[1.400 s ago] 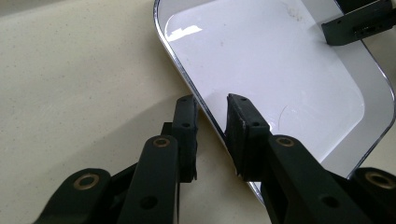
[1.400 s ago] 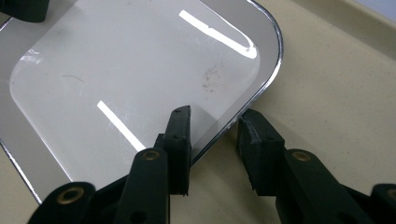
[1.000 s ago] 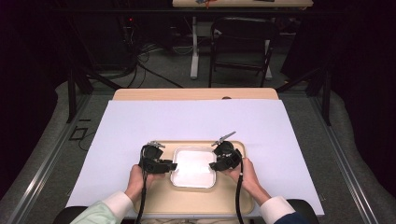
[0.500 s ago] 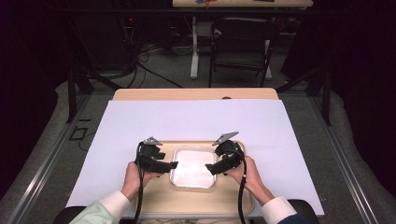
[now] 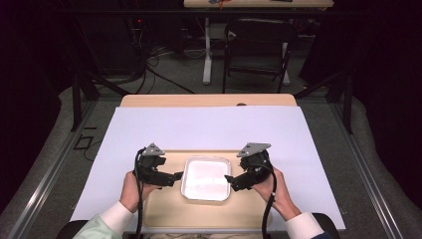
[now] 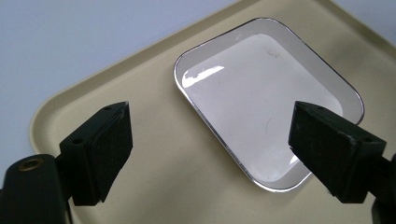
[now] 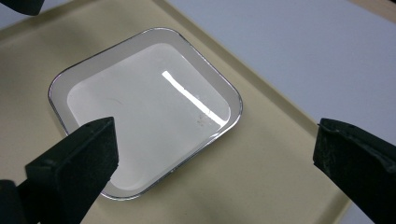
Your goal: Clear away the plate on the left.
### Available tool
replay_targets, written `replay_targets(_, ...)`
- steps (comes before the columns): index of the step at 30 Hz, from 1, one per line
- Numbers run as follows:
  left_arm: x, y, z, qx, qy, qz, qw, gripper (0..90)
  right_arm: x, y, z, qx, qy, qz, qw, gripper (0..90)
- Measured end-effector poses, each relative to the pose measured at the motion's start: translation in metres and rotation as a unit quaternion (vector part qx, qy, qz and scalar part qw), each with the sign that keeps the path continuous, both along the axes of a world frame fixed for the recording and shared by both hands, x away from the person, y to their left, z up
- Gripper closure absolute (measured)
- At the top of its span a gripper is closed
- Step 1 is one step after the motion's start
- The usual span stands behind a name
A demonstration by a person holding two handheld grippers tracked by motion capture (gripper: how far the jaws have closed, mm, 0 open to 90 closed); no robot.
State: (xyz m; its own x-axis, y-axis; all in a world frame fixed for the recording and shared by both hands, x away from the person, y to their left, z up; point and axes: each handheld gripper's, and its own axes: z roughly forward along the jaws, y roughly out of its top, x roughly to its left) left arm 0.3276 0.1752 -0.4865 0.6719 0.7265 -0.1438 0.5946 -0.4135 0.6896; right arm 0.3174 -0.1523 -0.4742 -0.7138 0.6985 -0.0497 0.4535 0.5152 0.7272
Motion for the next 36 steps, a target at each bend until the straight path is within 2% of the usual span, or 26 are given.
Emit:
replay_targets(9,-0.005,0.009,0.009,-0.002,-0.015,0.006,0.9999,8.3,-0.012,-0.019,0.011,0.016,-0.026,-0.014,0.9994,0.0)
replay_targets(15,-0.007,0.018,0.014,-0.010,-0.026,0.015,0.9995,6.8,-0.024,-0.031,0.012,0.019,-0.041,-0.020,0.9988,0.0)
replay_targets(17,-0.013,0.024,0.015,0.003,-0.040,0.017,0.9991,6.4,-0.030,-0.037,0.012,0.020,-0.049,-0.021,0.9984,0.0)
replay_targets(19,-0.015,0.026,0.014,0.006,-0.045,0.018,0.9988,6.4,-0.032,-0.040,0.013,0.021,-0.053,-0.021,0.9982,0.0)
replay_targets(24,-0.025,0.044,0.013,-0.008,-0.068,0.029,0.9973,5.2,-0.038,-0.061,0.012,0.034,-0.062,-0.047,0.9964,0.0)
replay_targets(29,-0.030,0.055,0.011,-0.004,-0.081,0.036,0.9961,3.5,-0.044,-0.076,0.010,0.048,-0.071,-0.061,0.9945,0.0)
replay_targets(36,-0.041,0.076,0.007,-0.034,-0.100,0.041,0.9935,0.4,-0.059,-0.099,0.006,0.079,-0.093,-0.074,0.9898,0.0)
